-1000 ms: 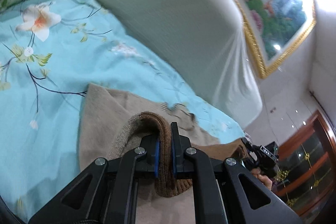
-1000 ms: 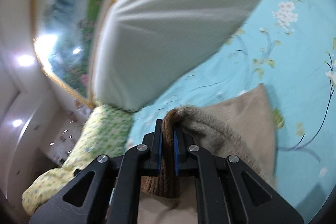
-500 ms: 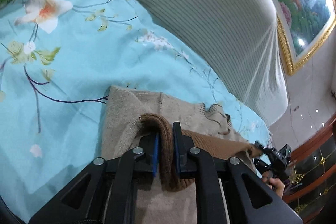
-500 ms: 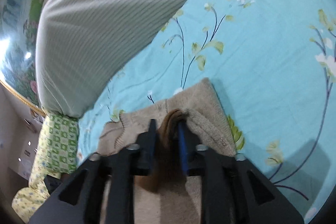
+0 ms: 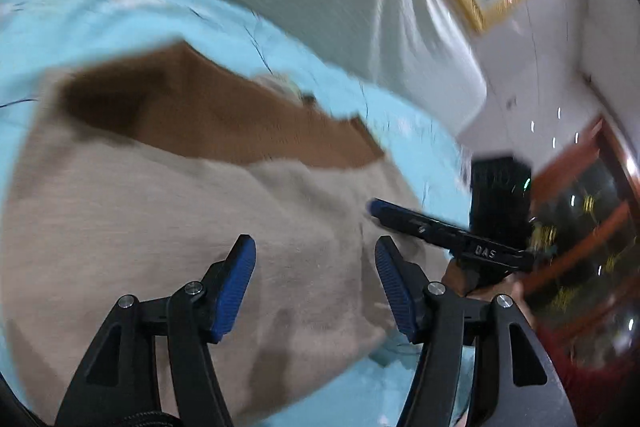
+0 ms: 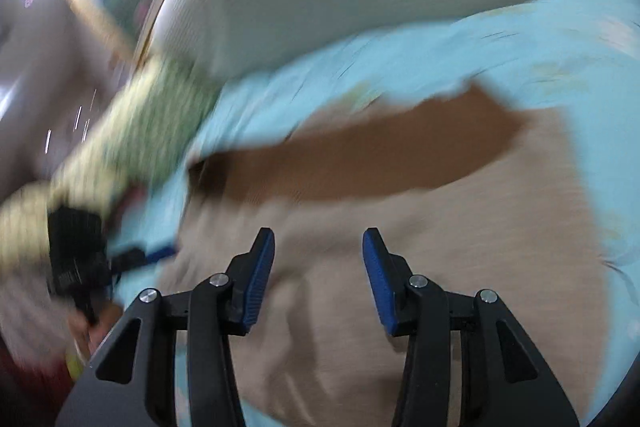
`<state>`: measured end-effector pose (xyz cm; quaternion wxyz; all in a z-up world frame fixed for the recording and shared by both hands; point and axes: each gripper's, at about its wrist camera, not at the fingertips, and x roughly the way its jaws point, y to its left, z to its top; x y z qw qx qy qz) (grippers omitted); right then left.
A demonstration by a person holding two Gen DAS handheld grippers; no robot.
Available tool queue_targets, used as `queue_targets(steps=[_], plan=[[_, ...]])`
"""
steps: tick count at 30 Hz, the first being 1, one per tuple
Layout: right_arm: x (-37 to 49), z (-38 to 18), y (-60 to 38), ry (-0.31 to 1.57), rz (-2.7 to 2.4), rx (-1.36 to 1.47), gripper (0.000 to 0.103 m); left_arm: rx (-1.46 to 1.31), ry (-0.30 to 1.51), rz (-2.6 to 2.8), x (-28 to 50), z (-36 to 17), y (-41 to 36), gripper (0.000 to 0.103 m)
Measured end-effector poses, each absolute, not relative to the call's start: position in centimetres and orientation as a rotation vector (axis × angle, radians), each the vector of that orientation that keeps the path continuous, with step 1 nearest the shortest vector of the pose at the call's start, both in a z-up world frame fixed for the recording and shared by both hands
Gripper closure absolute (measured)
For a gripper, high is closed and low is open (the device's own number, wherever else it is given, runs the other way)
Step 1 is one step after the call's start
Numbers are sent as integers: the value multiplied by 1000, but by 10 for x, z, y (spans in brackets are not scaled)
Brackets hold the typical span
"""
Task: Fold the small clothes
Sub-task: 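Fold the hem up toward the collar with both grippers and release, then smooth the folded sweater with the left gripper, then grasp its side edge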
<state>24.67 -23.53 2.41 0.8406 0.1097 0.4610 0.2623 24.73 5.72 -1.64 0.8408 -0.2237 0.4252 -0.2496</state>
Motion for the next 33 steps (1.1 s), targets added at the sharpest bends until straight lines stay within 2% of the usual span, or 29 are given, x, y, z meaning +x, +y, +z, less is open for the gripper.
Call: queue_targets(steps=[3,5,8,11,14,15,16,17,19,24,28,33], plan=[[267,1,-218,1081,554,134,56,-449,949,-487,270,-36,60,52],[281,-5,-230,1067,504,167,61,-473,936,-456,284,-41,77,72],[307,-3,-262,1020,363,257,64,-505,918,-303,307,-45,119,76],[318,-2,-303,963,136,327,63,-695,841,-247,315,-46,178,77],[310,-3,-351,870,58,533,63,-706,783,-113,305,-42,207,74],[303,-1,-357,860,5,527,64,-712,766,-62,296,-43,218,70],[297,2,-360,840,-20,516,64,-718,759,-20,289,-45,224,53],[286,5,-364,805,-24,519,63,-732,760,11,280,-49,229,49],[267,9,-368,793,-32,536,62,-777,757,-25,264,-53,233,49],[216,29,-348,755,27,479,61,-698,723,-60,207,-22,212,49],[174,35,-321,763,111,466,57,-651,719,-186,182,1,165,41],[142,23,-305,808,146,449,56,-589,800,-264,163,-11,123,41]])
